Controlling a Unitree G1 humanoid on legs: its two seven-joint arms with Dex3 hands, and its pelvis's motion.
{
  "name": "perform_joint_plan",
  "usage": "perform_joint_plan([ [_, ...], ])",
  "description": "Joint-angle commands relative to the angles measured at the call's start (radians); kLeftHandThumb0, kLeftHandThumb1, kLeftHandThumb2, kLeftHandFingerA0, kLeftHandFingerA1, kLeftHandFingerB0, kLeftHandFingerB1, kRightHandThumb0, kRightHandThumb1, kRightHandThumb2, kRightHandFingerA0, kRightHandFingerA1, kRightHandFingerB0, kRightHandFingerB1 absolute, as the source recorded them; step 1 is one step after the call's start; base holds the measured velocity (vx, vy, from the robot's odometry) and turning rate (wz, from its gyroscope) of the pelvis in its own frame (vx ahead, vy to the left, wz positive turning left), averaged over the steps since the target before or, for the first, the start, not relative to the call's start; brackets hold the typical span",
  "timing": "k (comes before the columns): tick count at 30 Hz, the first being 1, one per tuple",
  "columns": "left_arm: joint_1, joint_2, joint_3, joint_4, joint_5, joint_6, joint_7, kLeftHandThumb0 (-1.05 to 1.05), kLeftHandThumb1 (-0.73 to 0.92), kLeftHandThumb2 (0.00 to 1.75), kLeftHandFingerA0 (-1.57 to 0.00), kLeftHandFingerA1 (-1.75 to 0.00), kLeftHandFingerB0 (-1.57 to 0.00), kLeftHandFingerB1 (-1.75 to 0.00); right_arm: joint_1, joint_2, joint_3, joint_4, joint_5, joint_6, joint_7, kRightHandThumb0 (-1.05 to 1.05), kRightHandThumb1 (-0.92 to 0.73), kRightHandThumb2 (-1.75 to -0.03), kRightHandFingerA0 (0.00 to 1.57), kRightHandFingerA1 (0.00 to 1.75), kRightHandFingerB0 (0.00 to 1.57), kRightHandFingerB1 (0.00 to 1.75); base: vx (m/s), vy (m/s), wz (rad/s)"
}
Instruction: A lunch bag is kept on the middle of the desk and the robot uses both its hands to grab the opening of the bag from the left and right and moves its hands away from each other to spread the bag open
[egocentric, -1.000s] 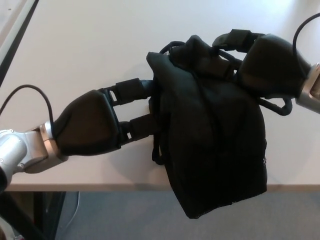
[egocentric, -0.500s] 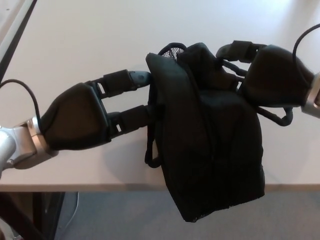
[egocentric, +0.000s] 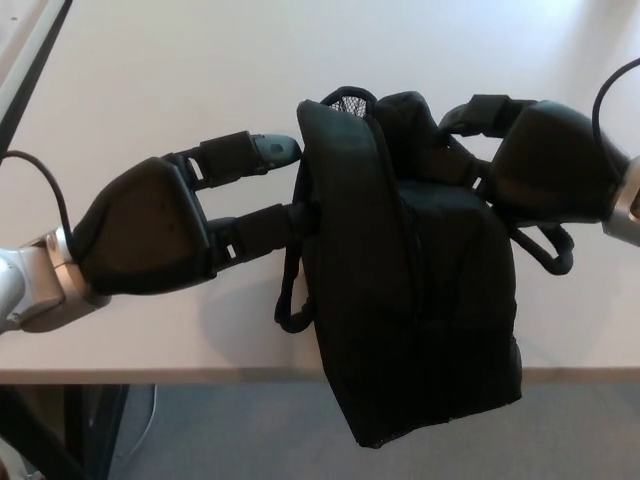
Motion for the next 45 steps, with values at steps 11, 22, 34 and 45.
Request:
perform_joint_plan([
  [11,-0.025,0.011,0.024,-0.024,-0.011,-0.066,0.033,0.0,0.52,0.57,-0.41,-0.36,-0.37,-0.34,-0.011,-0.023,0.16,-0.046,-0.245,0.151,-0.161,-0.31,-0.64,-1.11,0.01,0.52,0.0,0.5,0.0,0.0,0.0],
  [22,-0.04,0.011,0.042,-0.057,0.002,-0.079,0.062,0.05,0.53,0.63,-0.39,-0.36,-0.25,-0.33,-0.004,-0.02,0.197,-0.027,-0.26,0.199,-0.265,-0.46,-0.69,-0.61,0.13,0.41,0.1,0.3,0.0,0.0,0.0],
  [34,-0.06,0.024,0.067,-0.153,0.0,-0.125,0.014,-0.05,0.5,0.57,-0.42,-0.37,-0.36,-0.36,-0.014,-0.004,0.216,0.005,-0.267,0.169,-0.216,-0.43,-0.64,-0.71,0.28,0.43,0.08,0.2,0.0,0.0,0.0],
  [45,-0.021,0.01,0.101,-0.249,-0.04,-0.157,-0.043,-0.07,0.51,0.58,-0.39,-0.37,-0.32,-0.35,0.025,0.009,0.058,0.021,-0.104,0.011,-0.028,-0.4,-0.62,-0.6,0.81,0.98,0.16,0.28,0.0,0.0,0.0],
])
